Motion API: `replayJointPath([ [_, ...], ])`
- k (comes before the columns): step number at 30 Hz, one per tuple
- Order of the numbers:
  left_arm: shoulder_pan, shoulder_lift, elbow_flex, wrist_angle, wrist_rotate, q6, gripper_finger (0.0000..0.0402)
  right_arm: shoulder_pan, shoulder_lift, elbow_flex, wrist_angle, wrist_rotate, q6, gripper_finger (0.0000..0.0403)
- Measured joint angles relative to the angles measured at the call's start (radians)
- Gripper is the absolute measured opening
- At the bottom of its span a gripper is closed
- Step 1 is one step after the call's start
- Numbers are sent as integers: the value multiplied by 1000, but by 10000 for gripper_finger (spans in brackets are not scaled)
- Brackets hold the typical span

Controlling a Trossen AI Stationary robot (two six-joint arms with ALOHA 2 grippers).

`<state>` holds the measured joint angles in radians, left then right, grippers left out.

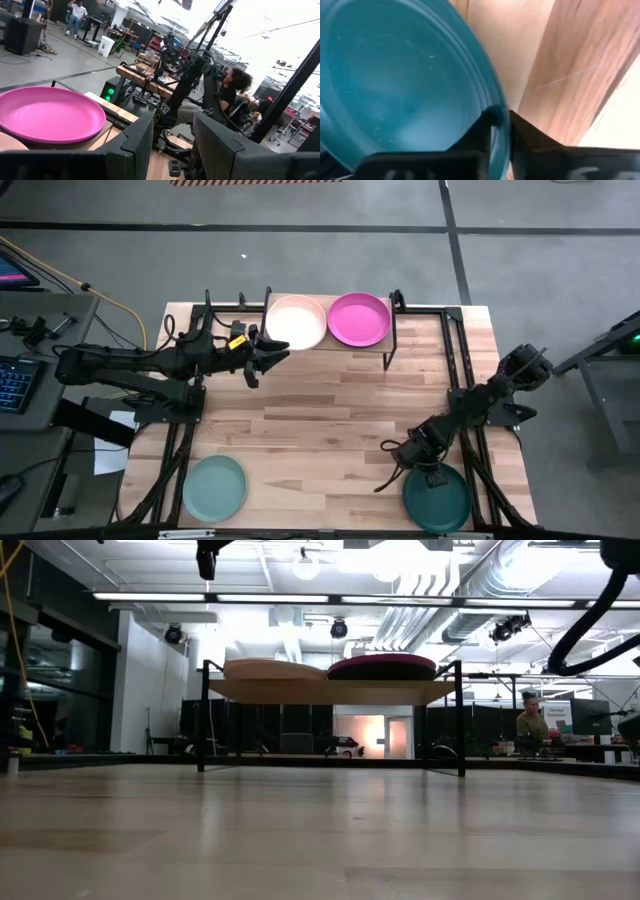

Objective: Place and stack plates onto a shelf
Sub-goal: Stack the green plate on top of the pink plate on the shelf

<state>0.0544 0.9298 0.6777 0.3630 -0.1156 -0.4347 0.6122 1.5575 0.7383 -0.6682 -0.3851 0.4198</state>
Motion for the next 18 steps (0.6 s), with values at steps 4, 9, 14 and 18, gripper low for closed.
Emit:
replayJointPath([
  [4,0,0,0,0,-4,0,131,-18,-36,-1,1,-21,17,12],
  [9,0,0,0,0,-5,0,131,-75,-149,-1,17,-70,27,2],
  [14,0,0,0,0,-5,-6,131,-202,-277,-1,161,-88,67,1],
  [18,0,0,0,1,-5,-8,131,-348,-329,-1,376,-47,121,0],
])
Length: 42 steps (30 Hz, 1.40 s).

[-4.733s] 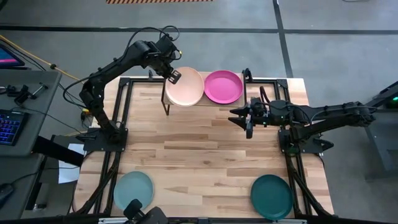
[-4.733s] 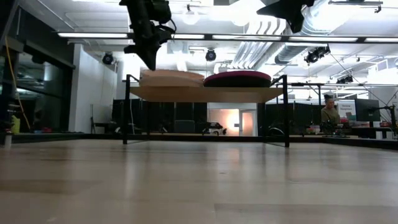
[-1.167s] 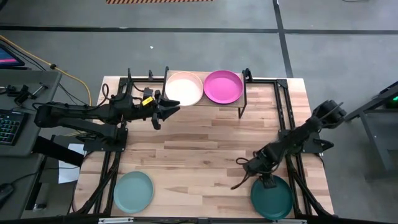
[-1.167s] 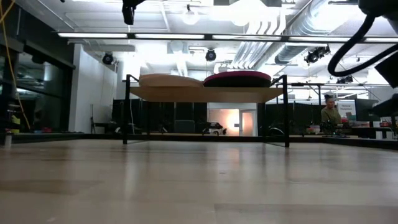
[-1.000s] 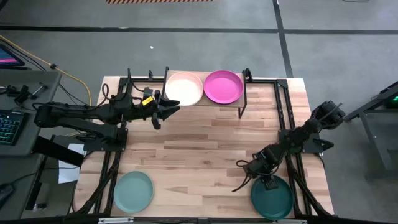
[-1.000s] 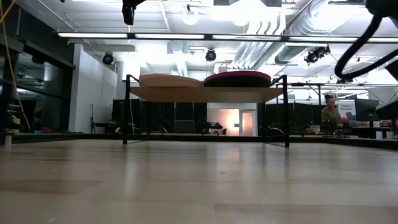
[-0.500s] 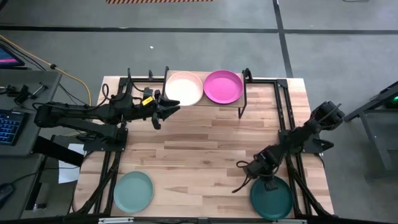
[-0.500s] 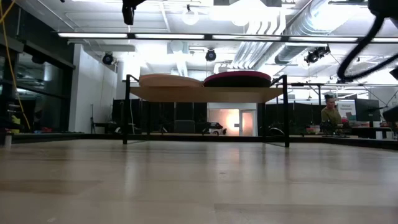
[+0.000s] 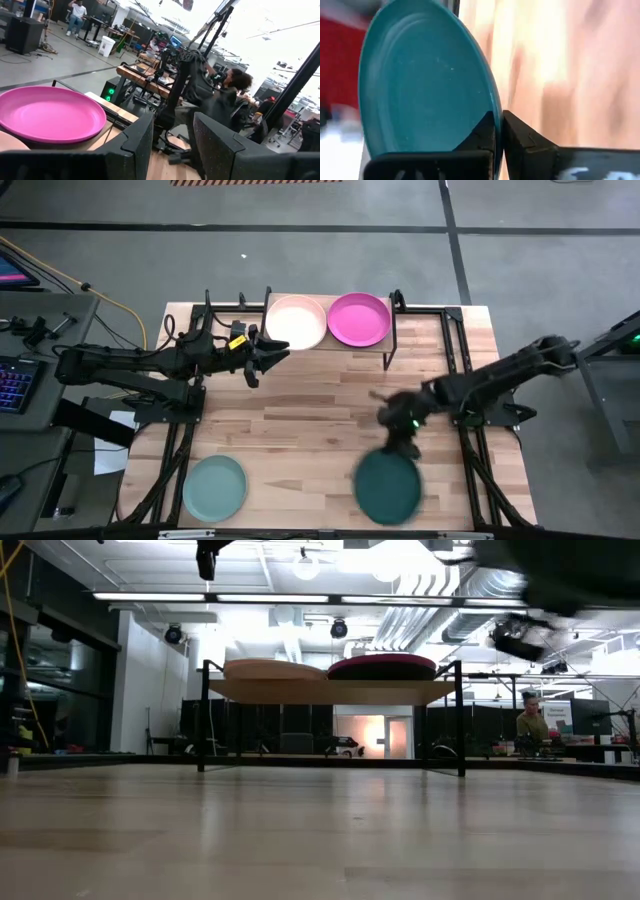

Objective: Place and stack plates onto a shelf
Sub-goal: Stack the green plate on top of the pink plate on the shelf

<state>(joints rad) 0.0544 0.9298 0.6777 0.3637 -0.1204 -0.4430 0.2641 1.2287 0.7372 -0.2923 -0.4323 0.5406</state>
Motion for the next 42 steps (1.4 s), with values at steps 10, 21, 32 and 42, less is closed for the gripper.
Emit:
replayJointPath([
  [10,0,0,0,0,1,-2,131,-451,-38,0,289,91,160,0],
  [21,0,0,0,0,1,-1,131,-817,-81,361,-205,178,100,0],
  [32,0,0,0,0,2,-1,131,-1057,110,551,-446,163,8,0],
  [42,0,0,0,0,6,0,131,-1096,147,544,-489,137,-25,0],
])
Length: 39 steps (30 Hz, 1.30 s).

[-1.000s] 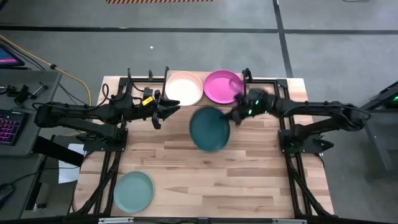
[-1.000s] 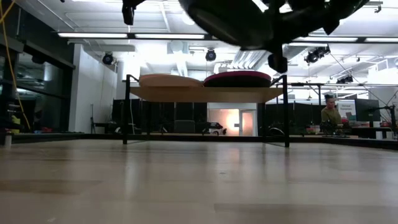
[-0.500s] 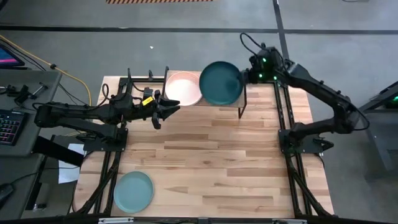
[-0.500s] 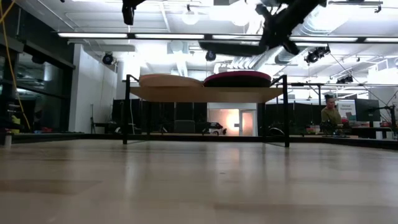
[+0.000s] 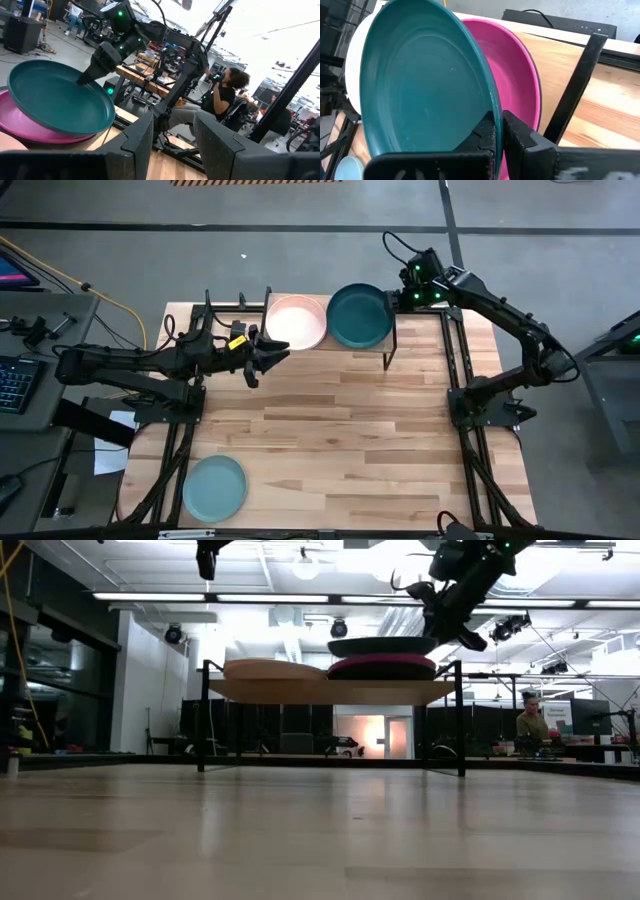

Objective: Place and stack plates onto a shelf
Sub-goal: Stack the green plate on top of the pink plate on the shelf, then stack the blue plate on top of the peach plate on the shelf

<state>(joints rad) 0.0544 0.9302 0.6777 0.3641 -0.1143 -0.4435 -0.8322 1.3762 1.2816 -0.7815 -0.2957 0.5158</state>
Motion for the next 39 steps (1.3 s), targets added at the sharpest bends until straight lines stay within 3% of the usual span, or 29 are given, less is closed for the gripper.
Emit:
replayJointPath([
  [12,0,0,0,0,0,2,131,0,0,-1,3,10,-36,16],
  [19,0,0,0,0,0,2,131,0,0,4,30,38,-62,96],
  [27,0,0,0,0,0,5,131,0,-1,113,-4,83,-139,177],
  [34,0,0,0,0,0,8,131,3,-7,260,-206,80,-292,188],
  [39,0,0,0,0,0,8,131,63,-102,183,-231,43,-364,188],
])
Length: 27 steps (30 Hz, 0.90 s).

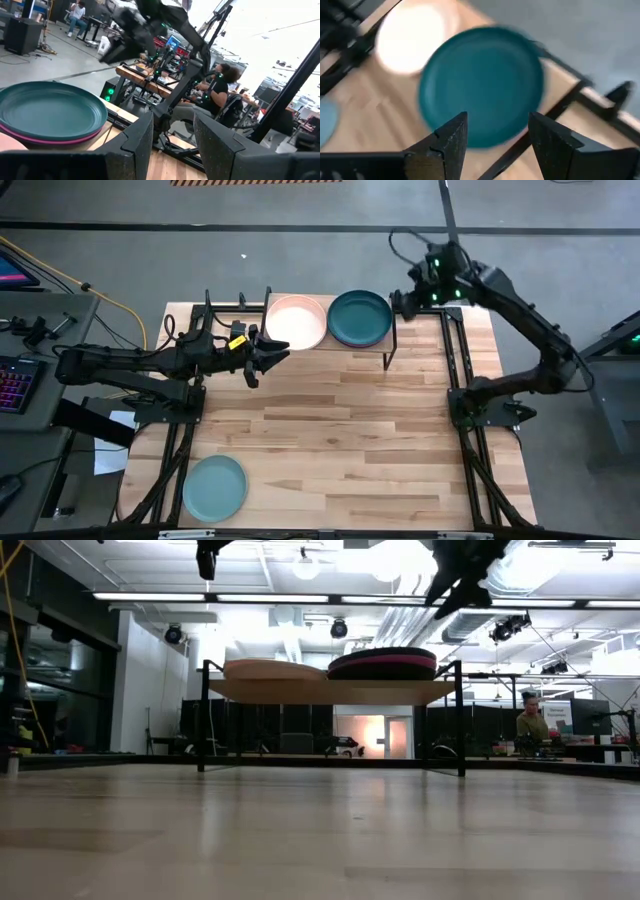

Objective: Place and stack plates onto a shelf
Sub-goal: Stack the blue plate on top of the peach plate on the shelf

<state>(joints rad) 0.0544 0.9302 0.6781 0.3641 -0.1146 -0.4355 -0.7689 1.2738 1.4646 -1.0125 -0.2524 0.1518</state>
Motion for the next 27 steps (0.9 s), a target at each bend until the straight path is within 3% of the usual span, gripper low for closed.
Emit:
replayJointPath([
  [5,0,0,0,0,0,0,131,120,-188,-260,189,-36,91,188],
  [11,0,0,0,0,0,1,131,308,-423,-619,638,-47,377,188],
  [15,0,0,0,0,0,1,131,401,-512,-785,1008,-35,501,188],
  [19,0,0,0,0,-1,1,131,464,-533,-856,1257,13,485,188],
  [27,0,0,0,0,-1,1,131,546,-490,-837,1261,18,263,188],
])
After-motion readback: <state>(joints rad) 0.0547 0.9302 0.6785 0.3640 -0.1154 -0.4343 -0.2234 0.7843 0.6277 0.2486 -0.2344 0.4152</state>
